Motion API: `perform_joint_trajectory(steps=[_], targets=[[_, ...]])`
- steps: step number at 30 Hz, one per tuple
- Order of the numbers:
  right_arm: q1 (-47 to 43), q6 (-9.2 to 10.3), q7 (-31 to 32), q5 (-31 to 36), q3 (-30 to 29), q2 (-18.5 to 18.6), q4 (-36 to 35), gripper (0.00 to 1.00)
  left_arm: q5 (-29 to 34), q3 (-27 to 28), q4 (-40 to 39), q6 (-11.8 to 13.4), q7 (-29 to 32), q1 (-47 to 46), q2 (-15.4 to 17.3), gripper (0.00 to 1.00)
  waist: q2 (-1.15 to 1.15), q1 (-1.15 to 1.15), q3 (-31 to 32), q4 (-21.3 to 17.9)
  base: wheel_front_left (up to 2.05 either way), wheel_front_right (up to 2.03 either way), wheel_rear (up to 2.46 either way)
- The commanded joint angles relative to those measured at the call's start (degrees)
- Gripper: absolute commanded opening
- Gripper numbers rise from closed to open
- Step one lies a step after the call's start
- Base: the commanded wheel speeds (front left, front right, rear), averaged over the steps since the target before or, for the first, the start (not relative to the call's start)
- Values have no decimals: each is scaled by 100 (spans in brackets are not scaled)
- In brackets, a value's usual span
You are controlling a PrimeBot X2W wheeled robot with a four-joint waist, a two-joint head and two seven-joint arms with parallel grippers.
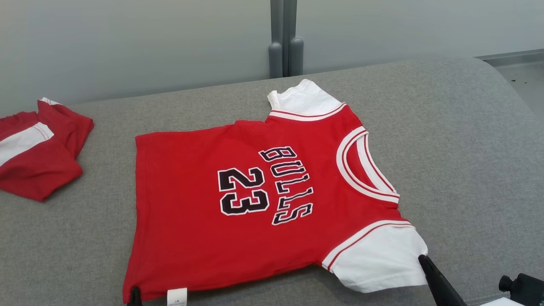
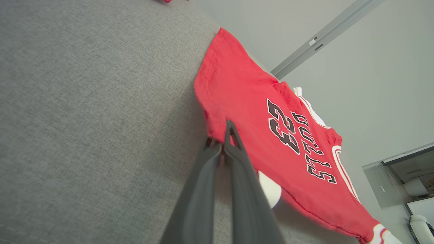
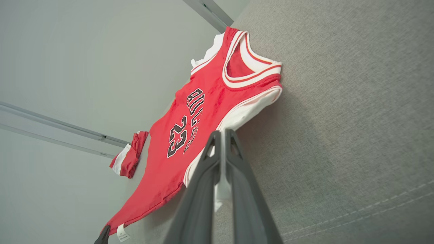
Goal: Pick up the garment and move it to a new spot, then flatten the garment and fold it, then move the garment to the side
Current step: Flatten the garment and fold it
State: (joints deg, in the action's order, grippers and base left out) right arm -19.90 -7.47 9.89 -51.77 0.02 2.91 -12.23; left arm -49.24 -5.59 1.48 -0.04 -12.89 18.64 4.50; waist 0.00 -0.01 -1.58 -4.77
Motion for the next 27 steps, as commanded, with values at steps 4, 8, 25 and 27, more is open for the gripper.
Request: perform_joint_trajectory(steps=[4, 8, 25, 27], targets=[[167, -4, -64, -18, 56, 3, 225, 0, -201, -17, 139, -45, 108, -193, -30, 0, 0, 1, -8, -4, 0, 0, 0], [355, -4, -93, -17, 121, 2, 429, 0, -488, -9, 269, -47, 247, -402, -69, 0, 0, 1, -18, -21, 0, 0, 0], [2120, -4, -317, 40, -63, 6, 2248, 0, -873, -206, 2113, -103, 355, -2417, -38, 0, 0, 1, 65, 47, 0, 0, 0], [2410, -4, -367, 69, -76, 8, 2579, 0, -820, -256, 2421, -141, 367, -2714, -30, 0, 0, 1, 25, 63, 0, 0, 0]])
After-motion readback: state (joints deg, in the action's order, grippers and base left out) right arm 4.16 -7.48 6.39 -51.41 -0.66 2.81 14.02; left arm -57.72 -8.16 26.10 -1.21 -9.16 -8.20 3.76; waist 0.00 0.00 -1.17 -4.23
